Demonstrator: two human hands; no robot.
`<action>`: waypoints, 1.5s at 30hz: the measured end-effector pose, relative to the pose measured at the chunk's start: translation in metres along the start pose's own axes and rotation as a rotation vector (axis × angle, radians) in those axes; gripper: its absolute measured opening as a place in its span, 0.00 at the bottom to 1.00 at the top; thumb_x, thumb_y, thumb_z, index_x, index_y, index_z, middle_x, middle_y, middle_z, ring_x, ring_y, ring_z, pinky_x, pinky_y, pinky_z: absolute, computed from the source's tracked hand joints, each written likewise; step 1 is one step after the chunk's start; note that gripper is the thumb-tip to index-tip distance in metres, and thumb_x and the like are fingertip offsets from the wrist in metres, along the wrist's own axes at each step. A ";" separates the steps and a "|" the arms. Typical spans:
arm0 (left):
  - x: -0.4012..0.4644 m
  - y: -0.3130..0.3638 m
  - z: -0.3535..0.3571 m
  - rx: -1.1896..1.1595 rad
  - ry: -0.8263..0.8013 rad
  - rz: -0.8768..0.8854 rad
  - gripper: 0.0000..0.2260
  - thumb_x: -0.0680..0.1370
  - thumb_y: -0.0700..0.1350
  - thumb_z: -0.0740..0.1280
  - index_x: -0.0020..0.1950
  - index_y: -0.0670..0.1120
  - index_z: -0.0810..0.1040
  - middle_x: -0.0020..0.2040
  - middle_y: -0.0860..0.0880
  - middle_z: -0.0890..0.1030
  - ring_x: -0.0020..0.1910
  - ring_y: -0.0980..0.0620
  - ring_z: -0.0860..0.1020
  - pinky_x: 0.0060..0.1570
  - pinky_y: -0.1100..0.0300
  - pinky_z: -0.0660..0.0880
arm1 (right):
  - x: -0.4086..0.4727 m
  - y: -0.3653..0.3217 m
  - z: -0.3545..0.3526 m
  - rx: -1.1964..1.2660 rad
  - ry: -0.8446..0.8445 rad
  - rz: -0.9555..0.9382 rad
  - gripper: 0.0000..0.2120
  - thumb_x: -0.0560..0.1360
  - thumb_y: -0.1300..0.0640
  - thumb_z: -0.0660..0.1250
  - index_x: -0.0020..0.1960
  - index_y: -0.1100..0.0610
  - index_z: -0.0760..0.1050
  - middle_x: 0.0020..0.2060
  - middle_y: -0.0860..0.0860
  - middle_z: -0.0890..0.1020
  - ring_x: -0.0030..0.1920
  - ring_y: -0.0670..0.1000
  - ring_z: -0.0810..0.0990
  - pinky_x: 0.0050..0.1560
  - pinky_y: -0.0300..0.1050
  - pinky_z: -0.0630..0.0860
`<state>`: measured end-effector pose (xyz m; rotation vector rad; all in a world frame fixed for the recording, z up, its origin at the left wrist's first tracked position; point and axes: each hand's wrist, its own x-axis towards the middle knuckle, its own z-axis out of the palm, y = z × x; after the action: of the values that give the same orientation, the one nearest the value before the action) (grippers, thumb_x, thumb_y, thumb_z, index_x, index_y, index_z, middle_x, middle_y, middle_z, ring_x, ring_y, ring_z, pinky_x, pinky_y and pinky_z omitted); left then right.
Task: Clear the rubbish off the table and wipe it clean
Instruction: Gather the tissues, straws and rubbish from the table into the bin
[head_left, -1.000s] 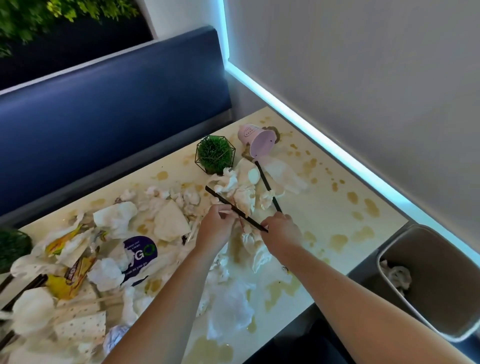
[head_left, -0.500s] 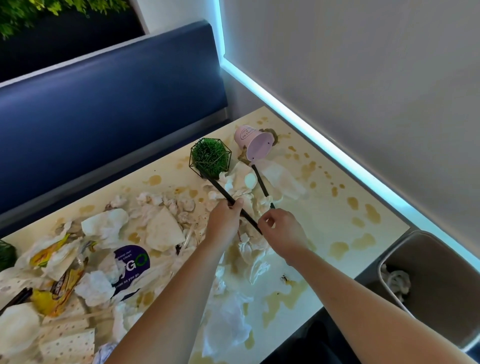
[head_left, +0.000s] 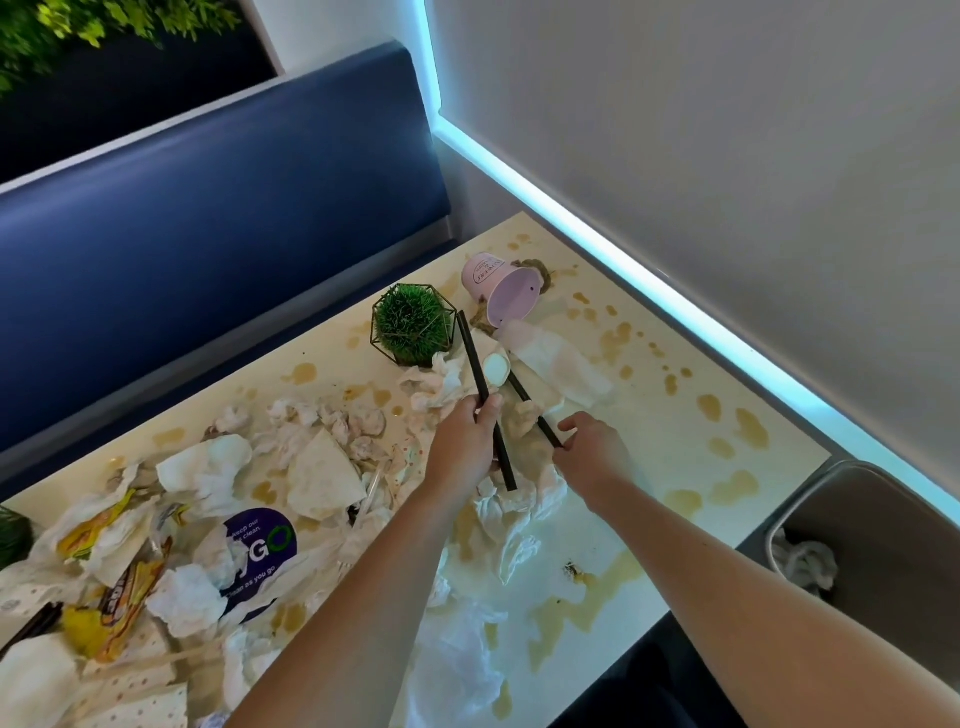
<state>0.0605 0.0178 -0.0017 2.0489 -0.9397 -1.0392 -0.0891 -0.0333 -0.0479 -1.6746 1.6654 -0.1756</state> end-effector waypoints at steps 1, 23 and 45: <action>0.000 0.001 0.000 -0.023 0.002 -0.004 0.20 0.81 0.60 0.57 0.64 0.47 0.73 0.45 0.51 0.78 0.45 0.47 0.81 0.45 0.46 0.82 | -0.001 0.001 -0.001 0.017 0.006 0.009 0.18 0.72 0.60 0.67 0.62 0.53 0.74 0.49 0.52 0.82 0.47 0.54 0.81 0.45 0.49 0.81; -0.053 0.084 0.125 -0.093 -0.286 0.238 0.11 0.82 0.45 0.62 0.64 0.52 0.71 0.47 0.51 0.76 0.46 0.51 0.81 0.41 0.62 0.80 | -0.078 0.088 -0.113 0.735 0.231 0.078 0.06 0.75 0.59 0.67 0.48 0.54 0.70 0.39 0.54 0.75 0.38 0.52 0.75 0.42 0.49 0.75; -0.120 0.104 0.333 0.439 -0.710 0.208 0.35 0.79 0.59 0.63 0.80 0.49 0.52 0.76 0.50 0.64 0.72 0.48 0.67 0.69 0.51 0.67 | -0.123 0.275 -0.178 0.317 0.152 0.336 0.17 0.79 0.60 0.59 0.68 0.58 0.71 0.57 0.54 0.81 0.52 0.54 0.79 0.51 0.42 0.73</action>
<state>-0.3058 -0.0139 -0.0326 1.8527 -1.8334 -1.5885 -0.4304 0.0423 -0.0337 -1.1547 1.8923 -0.3875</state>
